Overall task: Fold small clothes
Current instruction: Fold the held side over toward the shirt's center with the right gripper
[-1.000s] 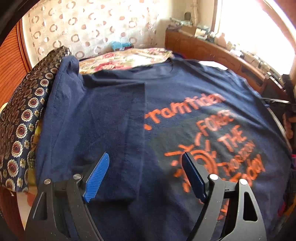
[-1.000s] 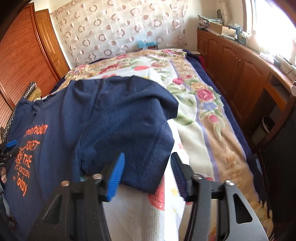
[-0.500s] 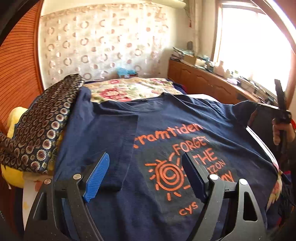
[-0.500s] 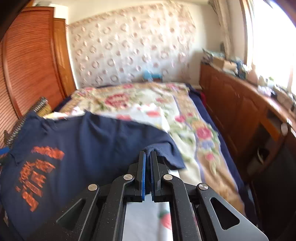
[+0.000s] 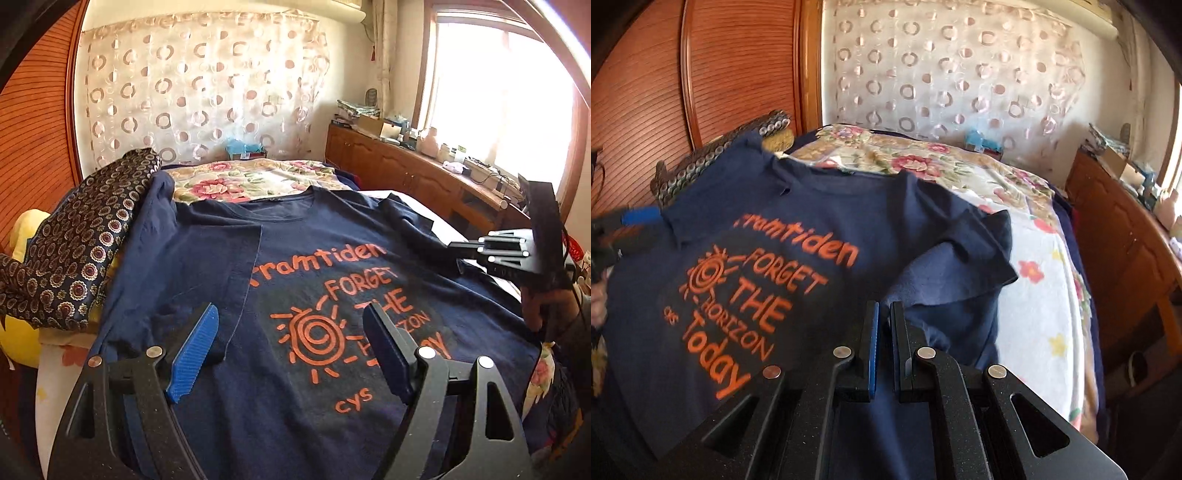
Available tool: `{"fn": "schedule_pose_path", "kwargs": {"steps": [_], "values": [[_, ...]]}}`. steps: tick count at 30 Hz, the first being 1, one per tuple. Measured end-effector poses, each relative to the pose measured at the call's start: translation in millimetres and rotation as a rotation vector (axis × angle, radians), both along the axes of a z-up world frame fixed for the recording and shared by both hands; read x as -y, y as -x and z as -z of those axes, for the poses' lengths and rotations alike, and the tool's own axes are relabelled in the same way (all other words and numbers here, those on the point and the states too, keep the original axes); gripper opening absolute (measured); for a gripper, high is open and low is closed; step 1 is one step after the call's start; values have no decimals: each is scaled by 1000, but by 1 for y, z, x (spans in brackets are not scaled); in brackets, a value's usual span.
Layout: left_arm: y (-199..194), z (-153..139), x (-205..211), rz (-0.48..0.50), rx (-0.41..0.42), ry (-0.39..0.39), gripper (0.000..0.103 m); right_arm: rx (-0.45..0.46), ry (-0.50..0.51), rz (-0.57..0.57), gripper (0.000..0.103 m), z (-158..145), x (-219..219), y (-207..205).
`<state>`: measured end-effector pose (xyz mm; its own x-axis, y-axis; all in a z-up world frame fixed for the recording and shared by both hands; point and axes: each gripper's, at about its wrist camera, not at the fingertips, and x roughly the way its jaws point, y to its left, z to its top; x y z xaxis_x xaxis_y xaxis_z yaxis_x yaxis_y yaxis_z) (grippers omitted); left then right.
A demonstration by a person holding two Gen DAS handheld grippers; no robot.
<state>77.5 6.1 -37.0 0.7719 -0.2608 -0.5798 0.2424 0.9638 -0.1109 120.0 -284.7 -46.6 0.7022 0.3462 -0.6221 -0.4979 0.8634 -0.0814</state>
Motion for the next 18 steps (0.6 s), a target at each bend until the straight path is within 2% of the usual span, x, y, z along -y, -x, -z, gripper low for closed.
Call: {"fn": "schedule_pose_path", "kwargs": {"steps": [2,8,14,18], "values": [[4,-2,2,-2,11,-8,82,-10,-15,-11,17,-1,0,4],[11,-9,6,2,40,-3,82,9,-19,14,34,-15,19,0],[16,-11,11,12,54,-3,82,7,-92,76,39,-25,43,-12],[16,-9,13,13,49,-2,82,-20,-72,145,39,-17,49,-38]]}}
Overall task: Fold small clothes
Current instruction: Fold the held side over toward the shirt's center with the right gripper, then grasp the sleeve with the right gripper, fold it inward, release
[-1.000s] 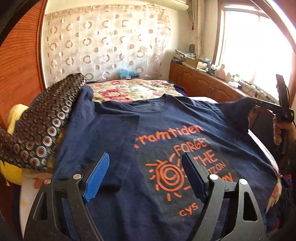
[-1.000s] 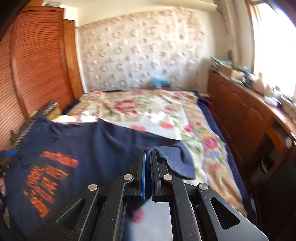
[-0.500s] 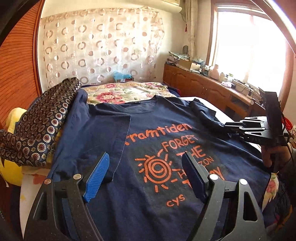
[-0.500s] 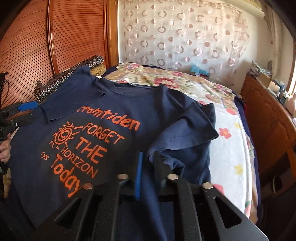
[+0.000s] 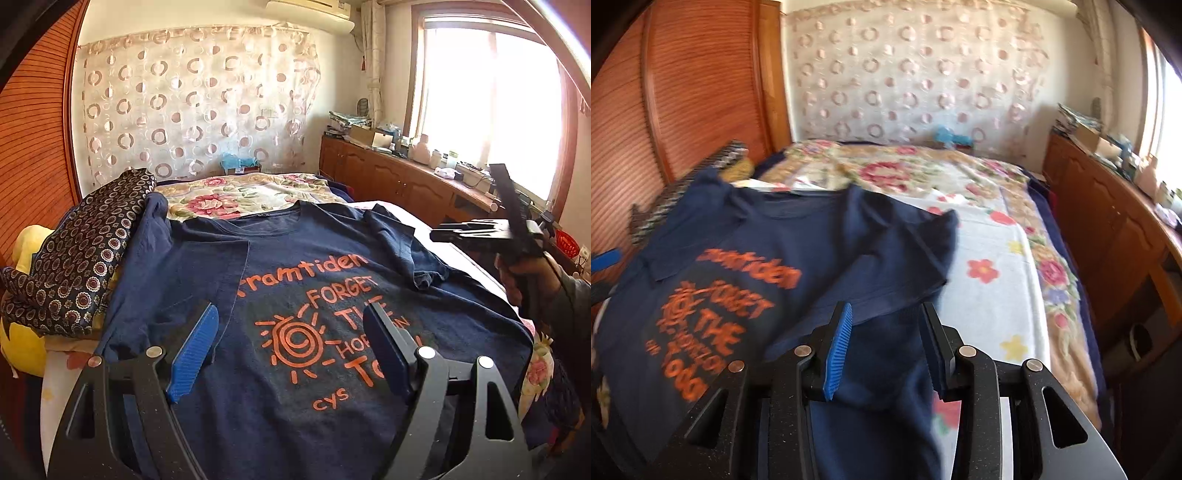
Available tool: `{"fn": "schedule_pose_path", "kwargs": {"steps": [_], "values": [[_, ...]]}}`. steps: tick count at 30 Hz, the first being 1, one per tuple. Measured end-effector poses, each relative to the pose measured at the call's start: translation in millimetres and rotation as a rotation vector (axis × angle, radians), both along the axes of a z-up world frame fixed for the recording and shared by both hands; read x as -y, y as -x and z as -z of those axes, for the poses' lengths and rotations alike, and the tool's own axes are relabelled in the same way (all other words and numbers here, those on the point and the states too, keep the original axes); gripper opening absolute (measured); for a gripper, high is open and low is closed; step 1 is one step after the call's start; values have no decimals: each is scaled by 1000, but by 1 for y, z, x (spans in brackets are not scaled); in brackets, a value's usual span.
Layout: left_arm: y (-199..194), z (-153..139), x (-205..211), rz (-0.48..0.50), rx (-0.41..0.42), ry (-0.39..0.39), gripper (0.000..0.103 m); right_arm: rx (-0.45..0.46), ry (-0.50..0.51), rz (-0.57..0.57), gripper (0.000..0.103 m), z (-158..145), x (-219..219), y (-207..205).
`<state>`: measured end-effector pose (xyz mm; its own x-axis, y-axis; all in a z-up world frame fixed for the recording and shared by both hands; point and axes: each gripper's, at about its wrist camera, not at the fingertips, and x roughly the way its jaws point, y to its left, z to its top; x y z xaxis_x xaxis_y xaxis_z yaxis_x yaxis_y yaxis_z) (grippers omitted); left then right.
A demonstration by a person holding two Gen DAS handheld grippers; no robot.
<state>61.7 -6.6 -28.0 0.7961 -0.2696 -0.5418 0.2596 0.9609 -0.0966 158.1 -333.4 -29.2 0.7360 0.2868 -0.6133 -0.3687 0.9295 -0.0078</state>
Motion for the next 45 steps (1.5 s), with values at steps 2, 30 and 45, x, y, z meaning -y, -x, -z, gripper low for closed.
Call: {"fn": "schedule_pose_path", "kwargs": {"steps": [2,30,45], "values": [[1,0,0,0,-1,2,82,-37,-7,17,39,4,-1,-19],[4,6,-9,-25,-16,8,82,-2,70,82,4,-27,-59,-51],[4,7,-11,-30,-18,14,82,23,-90,-117,4,-39,-102,-40]]}}
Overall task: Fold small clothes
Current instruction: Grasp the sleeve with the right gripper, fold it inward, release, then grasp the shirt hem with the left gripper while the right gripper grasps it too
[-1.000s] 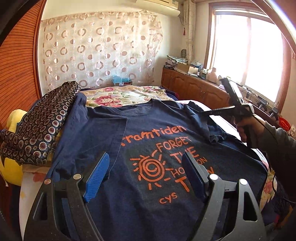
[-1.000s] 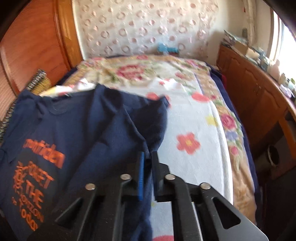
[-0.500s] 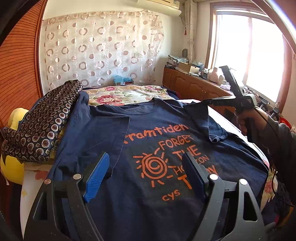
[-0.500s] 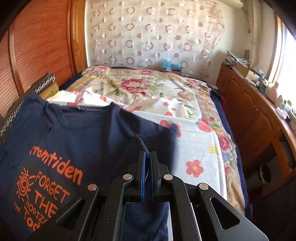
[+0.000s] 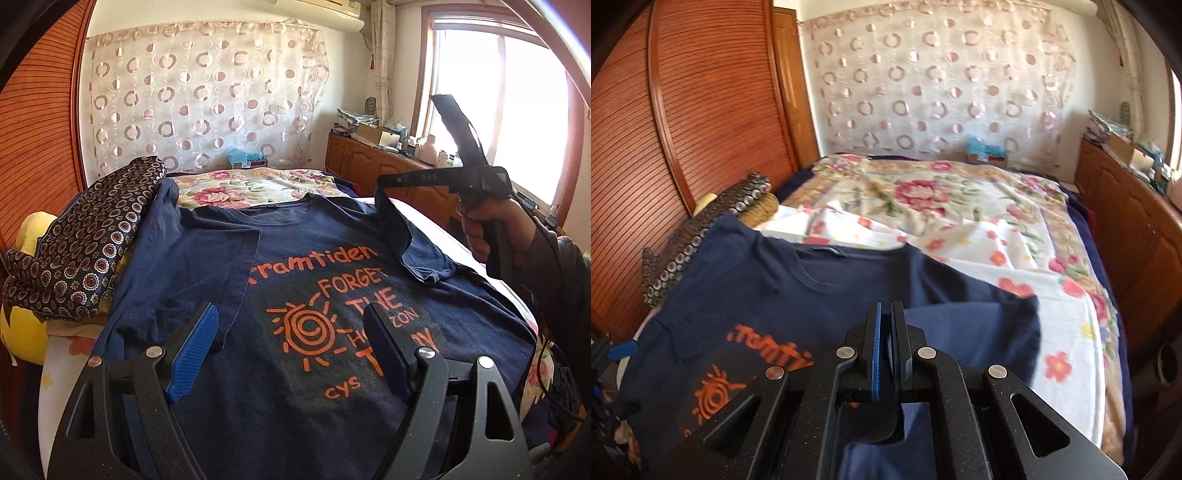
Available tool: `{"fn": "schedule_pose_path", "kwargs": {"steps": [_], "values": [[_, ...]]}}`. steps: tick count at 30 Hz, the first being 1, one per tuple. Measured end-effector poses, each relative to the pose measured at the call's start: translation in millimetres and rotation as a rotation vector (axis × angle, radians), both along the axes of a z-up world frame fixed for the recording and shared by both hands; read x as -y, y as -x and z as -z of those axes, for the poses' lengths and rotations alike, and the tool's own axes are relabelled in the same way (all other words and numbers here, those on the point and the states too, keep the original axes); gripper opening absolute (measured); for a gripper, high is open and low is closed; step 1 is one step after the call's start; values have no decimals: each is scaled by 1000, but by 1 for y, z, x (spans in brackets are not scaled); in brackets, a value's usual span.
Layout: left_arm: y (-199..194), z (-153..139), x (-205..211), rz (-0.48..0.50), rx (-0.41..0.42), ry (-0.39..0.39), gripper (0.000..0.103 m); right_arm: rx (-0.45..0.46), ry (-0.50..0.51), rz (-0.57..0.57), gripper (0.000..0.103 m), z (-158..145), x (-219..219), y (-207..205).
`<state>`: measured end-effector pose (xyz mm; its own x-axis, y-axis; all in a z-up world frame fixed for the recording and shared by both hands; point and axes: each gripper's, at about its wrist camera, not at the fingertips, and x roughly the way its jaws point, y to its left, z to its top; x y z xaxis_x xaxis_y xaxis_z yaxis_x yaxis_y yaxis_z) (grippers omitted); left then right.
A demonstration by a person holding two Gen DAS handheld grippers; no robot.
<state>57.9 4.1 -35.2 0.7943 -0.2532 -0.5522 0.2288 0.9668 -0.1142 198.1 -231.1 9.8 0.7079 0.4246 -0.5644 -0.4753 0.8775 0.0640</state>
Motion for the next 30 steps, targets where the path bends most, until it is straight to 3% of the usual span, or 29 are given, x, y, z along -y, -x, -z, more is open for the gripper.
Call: {"fn": "schedule_pose_path", "kwargs": {"steps": [3,5,16,19,27,30], "values": [[0,0,-2,-4,0,6,82,18,-7,-16,8,-2,-2,3],[0,0,-4,-4,-2,15,82,22,7,-9,22,0,5,2],[-9,-6,-12,-29,6,-20,82,-14,146,58,28,28,22,-3],[-20,-9,-20,-38,3,-40,82,-50,165,56,42,39,23,-14],[-77,-20,-48,-49,-28,-101,76,-139,247,110,43,67,22,-48],[-100,-24,-59,-54,-46,-102,71,-135,205,97,44,66,23,-52]]}}
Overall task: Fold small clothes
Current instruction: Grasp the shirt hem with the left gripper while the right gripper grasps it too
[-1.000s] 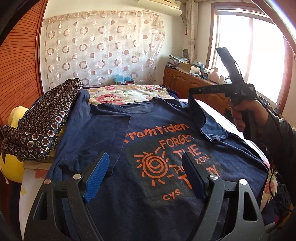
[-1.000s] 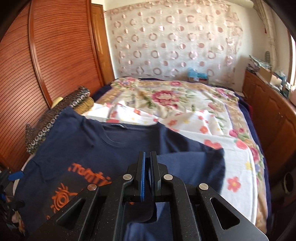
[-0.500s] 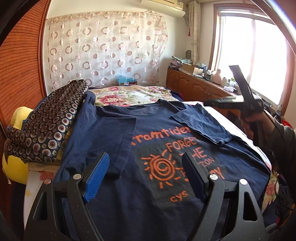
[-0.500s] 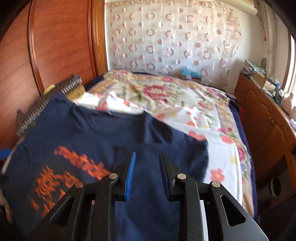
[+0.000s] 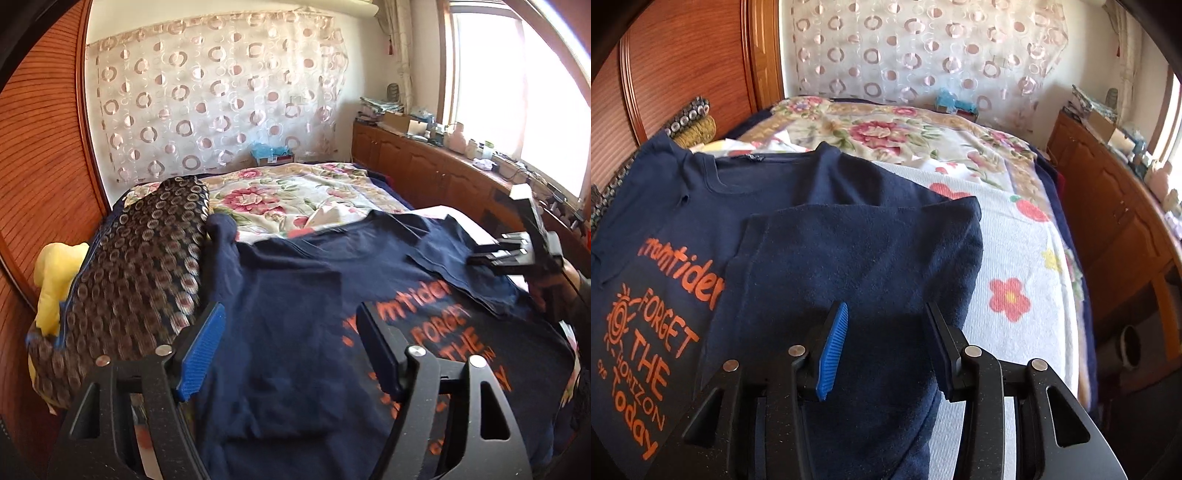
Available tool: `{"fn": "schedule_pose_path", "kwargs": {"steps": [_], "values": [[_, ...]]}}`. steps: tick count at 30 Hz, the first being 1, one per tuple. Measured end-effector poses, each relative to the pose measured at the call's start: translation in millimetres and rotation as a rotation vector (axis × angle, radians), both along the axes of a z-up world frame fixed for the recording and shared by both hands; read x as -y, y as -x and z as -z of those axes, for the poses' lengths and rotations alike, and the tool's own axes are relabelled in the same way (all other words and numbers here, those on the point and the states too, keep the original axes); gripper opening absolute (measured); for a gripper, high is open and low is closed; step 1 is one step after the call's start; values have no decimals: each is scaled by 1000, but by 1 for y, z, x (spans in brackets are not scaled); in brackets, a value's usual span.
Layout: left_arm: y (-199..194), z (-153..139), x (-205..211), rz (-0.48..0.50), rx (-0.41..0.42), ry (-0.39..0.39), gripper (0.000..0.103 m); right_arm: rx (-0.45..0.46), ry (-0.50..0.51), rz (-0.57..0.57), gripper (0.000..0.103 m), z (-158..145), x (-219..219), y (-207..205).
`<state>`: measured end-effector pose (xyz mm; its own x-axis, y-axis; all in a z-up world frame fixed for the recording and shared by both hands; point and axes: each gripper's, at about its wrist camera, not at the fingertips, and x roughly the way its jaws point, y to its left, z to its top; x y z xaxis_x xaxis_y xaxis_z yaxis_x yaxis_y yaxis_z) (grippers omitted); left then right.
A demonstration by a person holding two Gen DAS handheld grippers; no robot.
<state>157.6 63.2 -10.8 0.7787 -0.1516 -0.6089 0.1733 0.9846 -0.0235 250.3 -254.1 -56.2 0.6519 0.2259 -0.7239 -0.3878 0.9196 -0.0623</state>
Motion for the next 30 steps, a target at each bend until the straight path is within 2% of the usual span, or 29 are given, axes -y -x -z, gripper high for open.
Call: {"fn": "schedule_pose_path", "kwargs": {"steps": [2,6,14,21,24,27,29,30], "values": [[-18,-2,-9,-14,-20,10,65,11,-19,-5,46,0,2,-3],[-47,-4,-23,-27,-51,25,60,11,-31,-14,49,4,2,-4],[-98,4,-32,-38,-120,-16,49,16,-26,-15,50,11,13,8],[-125,11,-36,-37,-165,-21,48,16,-25,-15,50,10,14,9],[-129,14,-33,-30,-181,-42,42,15,-26,-15,50,10,15,9],[-133,14,-29,-28,-191,-74,34,16,-25,-15,50,10,15,10],[-135,13,-27,-30,-183,-86,8,17,-24,-14,50,10,15,10],[-134,10,-27,-35,-170,-89,7,16,-25,-14,50,9,15,10]]}}
